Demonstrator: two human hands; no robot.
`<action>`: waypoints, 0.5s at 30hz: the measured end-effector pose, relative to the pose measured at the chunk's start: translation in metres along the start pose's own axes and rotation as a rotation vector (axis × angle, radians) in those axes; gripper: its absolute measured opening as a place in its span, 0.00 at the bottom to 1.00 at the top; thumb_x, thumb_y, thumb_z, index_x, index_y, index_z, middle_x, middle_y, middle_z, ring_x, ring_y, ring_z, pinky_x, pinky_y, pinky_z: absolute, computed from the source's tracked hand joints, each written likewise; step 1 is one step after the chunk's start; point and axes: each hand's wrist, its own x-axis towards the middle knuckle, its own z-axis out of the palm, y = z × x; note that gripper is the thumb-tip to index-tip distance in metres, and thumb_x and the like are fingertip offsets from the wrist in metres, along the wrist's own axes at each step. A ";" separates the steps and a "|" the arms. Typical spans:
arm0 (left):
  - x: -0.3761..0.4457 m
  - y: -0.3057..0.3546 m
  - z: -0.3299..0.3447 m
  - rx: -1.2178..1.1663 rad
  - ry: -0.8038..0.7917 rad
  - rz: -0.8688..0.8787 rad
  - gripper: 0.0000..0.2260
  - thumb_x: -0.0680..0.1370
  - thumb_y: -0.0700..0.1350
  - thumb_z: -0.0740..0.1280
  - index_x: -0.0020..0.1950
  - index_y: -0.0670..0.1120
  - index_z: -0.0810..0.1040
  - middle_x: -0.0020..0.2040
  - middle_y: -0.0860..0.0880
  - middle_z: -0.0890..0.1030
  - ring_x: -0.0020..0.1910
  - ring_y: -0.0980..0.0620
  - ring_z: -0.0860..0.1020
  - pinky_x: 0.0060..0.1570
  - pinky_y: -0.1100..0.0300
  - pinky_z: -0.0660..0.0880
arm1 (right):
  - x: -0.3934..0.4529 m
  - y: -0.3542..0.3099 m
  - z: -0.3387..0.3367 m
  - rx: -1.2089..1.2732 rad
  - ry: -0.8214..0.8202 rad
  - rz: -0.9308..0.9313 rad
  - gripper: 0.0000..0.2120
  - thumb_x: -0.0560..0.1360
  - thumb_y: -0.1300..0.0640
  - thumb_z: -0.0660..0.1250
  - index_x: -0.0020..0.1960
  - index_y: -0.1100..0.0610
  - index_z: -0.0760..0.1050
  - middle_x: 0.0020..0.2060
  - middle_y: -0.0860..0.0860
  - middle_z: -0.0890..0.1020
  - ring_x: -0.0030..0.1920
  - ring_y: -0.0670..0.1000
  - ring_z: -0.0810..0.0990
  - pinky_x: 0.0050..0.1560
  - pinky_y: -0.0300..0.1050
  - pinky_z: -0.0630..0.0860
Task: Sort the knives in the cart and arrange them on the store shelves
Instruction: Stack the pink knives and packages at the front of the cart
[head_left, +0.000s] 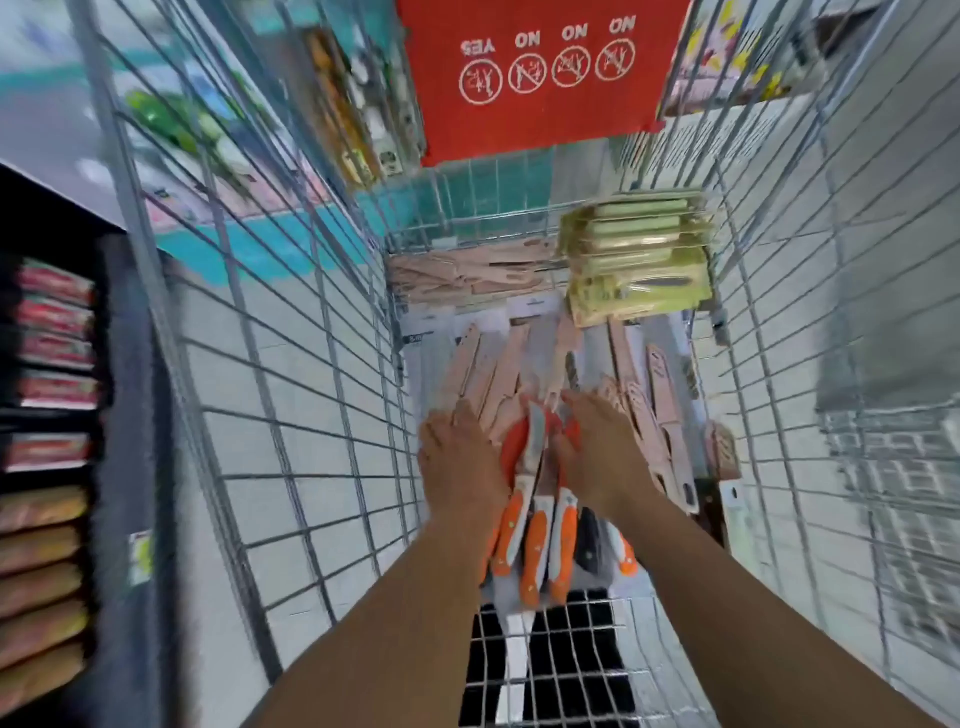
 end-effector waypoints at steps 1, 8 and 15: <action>0.002 -0.003 0.002 0.005 -0.006 -0.009 0.27 0.81 0.43 0.57 0.77 0.44 0.49 0.75 0.36 0.55 0.75 0.38 0.54 0.73 0.48 0.56 | 0.003 -0.002 0.000 -0.014 -0.003 -0.018 0.21 0.79 0.55 0.59 0.72 0.58 0.66 0.69 0.58 0.69 0.70 0.59 0.65 0.71 0.52 0.62; 0.015 -0.005 0.007 0.046 0.109 -0.046 0.21 0.80 0.50 0.58 0.71 0.44 0.61 0.64 0.40 0.69 0.61 0.42 0.68 0.61 0.52 0.67 | 0.036 -0.010 -0.008 -0.017 -0.017 0.042 0.17 0.78 0.57 0.61 0.67 0.58 0.69 0.67 0.57 0.67 0.64 0.59 0.69 0.64 0.47 0.65; 0.029 0.002 0.009 -0.219 0.127 -0.098 0.16 0.79 0.49 0.61 0.64 0.41 0.68 0.59 0.41 0.73 0.58 0.42 0.71 0.59 0.50 0.71 | 0.068 -0.012 -0.004 0.030 0.053 0.111 0.20 0.76 0.51 0.65 0.60 0.64 0.67 0.56 0.60 0.72 0.55 0.61 0.73 0.55 0.52 0.73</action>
